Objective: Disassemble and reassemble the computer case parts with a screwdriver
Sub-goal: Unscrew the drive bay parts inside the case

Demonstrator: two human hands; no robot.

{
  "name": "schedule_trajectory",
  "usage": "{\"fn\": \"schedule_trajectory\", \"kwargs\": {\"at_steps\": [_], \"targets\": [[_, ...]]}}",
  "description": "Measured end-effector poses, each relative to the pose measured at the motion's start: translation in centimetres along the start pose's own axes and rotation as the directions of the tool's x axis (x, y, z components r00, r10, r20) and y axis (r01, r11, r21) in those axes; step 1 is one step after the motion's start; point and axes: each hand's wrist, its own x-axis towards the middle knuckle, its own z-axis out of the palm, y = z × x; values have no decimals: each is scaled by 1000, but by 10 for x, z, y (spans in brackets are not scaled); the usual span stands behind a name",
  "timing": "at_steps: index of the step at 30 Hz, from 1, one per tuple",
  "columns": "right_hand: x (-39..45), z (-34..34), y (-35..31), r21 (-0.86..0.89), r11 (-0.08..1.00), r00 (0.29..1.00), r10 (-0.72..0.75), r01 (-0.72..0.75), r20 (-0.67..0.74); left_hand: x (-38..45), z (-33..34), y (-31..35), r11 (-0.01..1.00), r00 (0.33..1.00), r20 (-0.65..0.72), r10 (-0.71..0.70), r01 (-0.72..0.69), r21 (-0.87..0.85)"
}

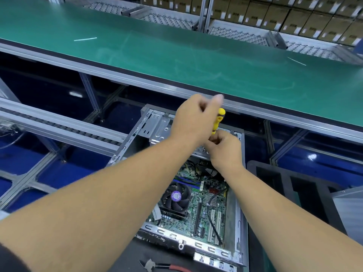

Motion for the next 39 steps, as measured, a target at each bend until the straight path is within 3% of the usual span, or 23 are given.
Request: {"fn": "schedule_trajectory", "kwargs": {"at_steps": [3, 5, 7, 9, 12, 14, 21, 28, 31, 34, 36, 39], "targets": [[-1, 1, 0, -50, 998, 1000, -31, 31, -3, -40, 9, -34, 910, 911, -138, -388, 355, -214], [-1, 1, 2, -73, 997, 999, -42, 41, -11, -66, 16, -57, 772, 787, -67, -614, 580, -262], [-1, 3, 4, -84, 995, 999, -48, 47, -18, -79, 23, -77, 632, 650, 53, -758, 751, -191], [-3, 5, 4, -64, 996, 998, -68, 69, 16, -82, 29, -89, 548, 568, 194, -800, 823, -149], [-4, 6, 3, -58, 992, 993, -109, 111, 41, -77, 37, -95, 468, 552, 401, -731, 833, -294], [-4, 4, 3, -55, 992, 992, -107, 111, 66, -73, 36, -96, 392, 544, 461, -701, 834, -389], [-4, 1, -1, 2, 1000, 1000, 1, -1, 29, -72, 35, -102, 346, 578, 474, -664, 800, -491], [-1, 2, 3, -32, 997, 997, -76, 75, -9, -72, 38, -105, 409, 607, 424, -672, 782, -471], [1, 4, 8, -51, 996, 997, -73, 73, 11, -75, 31, -99, 639, 697, 202, -688, 714, -284], [2, 6, 8, -79, 995, 998, -61, 60, -2, -71, 15, -86, 887, 882, -127, -454, 435, -155], [3, 7, 7, -143, 987, 997, -80, 77, -15, -57, 3, -66, 969, 965, -108, -239, 231, -83], [2, 8, 4, -210, 974, 996, -91, 86, -12, -22, -2, -39, 1000, 999, 51, -16, 17, -7]]}}
